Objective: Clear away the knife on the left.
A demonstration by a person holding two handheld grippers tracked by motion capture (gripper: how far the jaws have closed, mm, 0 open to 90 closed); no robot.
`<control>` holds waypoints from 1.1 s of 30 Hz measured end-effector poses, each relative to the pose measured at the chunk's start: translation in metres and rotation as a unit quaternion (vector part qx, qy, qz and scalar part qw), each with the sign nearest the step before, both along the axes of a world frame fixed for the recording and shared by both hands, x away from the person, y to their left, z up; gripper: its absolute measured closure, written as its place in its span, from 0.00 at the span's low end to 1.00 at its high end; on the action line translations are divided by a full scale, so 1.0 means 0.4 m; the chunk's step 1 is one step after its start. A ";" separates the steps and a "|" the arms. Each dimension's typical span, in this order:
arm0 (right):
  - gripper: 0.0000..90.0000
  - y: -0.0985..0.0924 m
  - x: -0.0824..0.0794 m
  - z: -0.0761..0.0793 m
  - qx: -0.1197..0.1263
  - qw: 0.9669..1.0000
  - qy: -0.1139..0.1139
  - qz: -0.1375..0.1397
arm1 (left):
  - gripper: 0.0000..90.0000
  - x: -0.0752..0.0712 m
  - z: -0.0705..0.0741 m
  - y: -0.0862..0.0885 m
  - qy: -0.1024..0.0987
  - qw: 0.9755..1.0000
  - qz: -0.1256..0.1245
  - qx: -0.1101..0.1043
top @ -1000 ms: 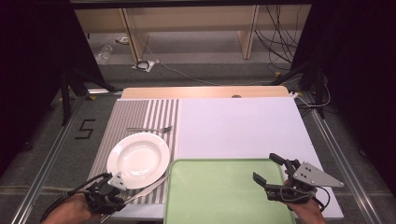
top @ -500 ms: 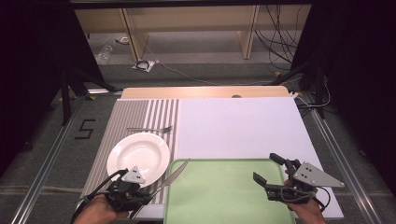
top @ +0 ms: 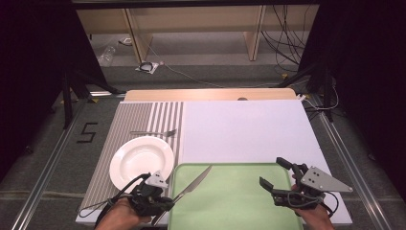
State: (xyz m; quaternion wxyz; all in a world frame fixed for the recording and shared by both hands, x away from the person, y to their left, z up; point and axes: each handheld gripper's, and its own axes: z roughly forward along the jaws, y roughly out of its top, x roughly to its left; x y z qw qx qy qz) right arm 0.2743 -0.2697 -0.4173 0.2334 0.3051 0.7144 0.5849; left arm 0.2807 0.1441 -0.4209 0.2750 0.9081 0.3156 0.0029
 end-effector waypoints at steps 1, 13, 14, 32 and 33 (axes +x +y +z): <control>0.18 0.000 0.000 0.000 0.001 1.000 -0.001 0.001 | 0.88 0.001 -0.001 -0.010 0.001 1.000 -0.002 0.002; 0.18 -0.002 -0.002 0.003 0.002 1.000 -0.003 0.000 | 0.88 -0.001 -0.018 -0.092 0.013 0.999 -0.026 0.018; 0.18 -0.002 -0.002 0.004 0.004 1.000 -0.004 0.000 | 0.88 -0.002 -0.020 -0.096 0.012 0.999 -0.025 0.022; 0.18 -0.002 -0.004 0.006 0.001 1.000 -0.009 0.001 | 0.88 -0.029 -0.063 -0.162 0.046 0.996 -0.058 0.052; 0.18 -0.002 -0.004 0.006 0.001 1.000 -0.008 0.001 | 0.88 -0.030 -0.064 -0.164 0.046 0.995 -0.061 0.056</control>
